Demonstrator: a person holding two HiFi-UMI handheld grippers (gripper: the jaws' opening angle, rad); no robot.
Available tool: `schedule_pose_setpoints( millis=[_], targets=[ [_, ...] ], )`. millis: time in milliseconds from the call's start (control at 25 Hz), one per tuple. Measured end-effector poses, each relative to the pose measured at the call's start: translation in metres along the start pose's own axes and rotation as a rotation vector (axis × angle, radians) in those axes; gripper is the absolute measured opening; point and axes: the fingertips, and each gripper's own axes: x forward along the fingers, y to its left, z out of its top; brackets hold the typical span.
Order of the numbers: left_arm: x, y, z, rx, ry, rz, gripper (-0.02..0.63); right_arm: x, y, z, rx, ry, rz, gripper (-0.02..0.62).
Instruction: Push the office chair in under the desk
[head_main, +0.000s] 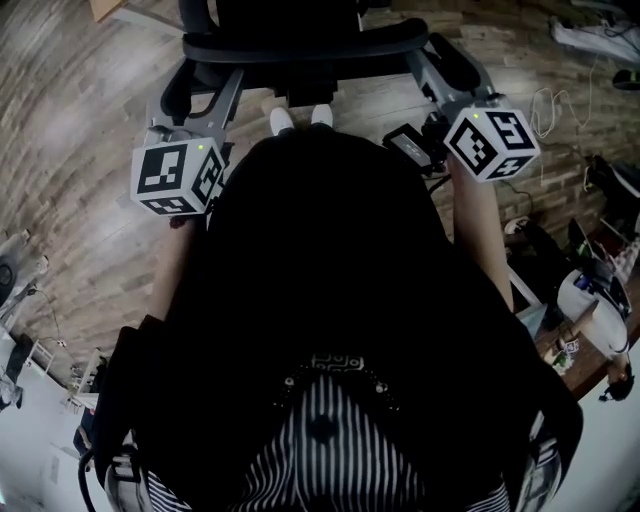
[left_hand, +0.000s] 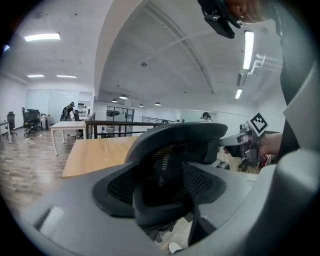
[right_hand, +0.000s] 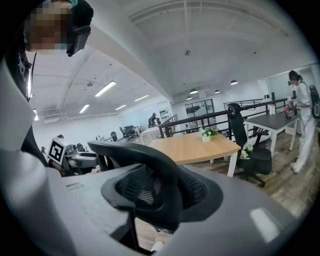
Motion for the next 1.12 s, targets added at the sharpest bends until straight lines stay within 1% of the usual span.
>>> schedule_pose_setpoints(
  millis=[120, 160, 280, 400, 520, 600, 680, 840, 960, 1040, 1120],
  targets=[
    [0.004, 0.005, -0.002, -0.001, 0.015, 0.005, 0.349, 0.003, -0.007, 0.001, 0.003, 0.005, 0.019, 0.235],
    [0.005, 0.005, -0.003, -0.002, 0.021, 0.0, 0.358, 0.004, -0.008, 0.0, 0.003, 0.009, 0.03, 0.252],
    [0.012, 0.005, -0.004, 0.006, 0.039, -0.017, 0.403, 0.006, -0.008, 0.0, -0.003, 0.01, 0.074, 0.274],
    [0.017, 0.005, -0.008, -0.012, 0.051, -0.022, 0.435, 0.008, -0.004, -0.001, -0.013, 0.006, 0.114, 0.307],
    [0.022, 0.002, -0.009, -0.011, 0.055, -0.012, 0.442, 0.01, -0.005, -0.004, -0.032, 0.022, 0.132, 0.322],
    [0.026, 0.002, -0.011, 0.028, 0.072, 0.002, 0.444, 0.013, -0.005, -0.004, -0.053, 0.033, 0.135, 0.33],
    [0.028, 0.006, -0.014, 0.054, 0.093, 0.019, 0.464, 0.018, -0.005, -0.004, -0.059, 0.04, 0.134, 0.331],
    [0.034, 0.021, -0.015, 0.033, 0.092, 0.037, 0.468, 0.028, -0.005, -0.008, -0.095, 0.068, 0.123, 0.331],
    [0.045, 0.022, -0.014, 0.05, 0.098, 0.022, 0.468, 0.038, -0.005, -0.011, -0.1, 0.086, 0.119, 0.331],
    [0.053, 0.018, -0.014, 0.056, 0.114, 0.0, 0.466, 0.041, -0.006, -0.009, -0.081, 0.082, 0.121, 0.331],
    [0.058, 0.018, -0.012, 0.06, 0.137, -0.013, 0.468, 0.044, -0.007, -0.006, -0.09, 0.082, 0.12, 0.327]
  ],
)
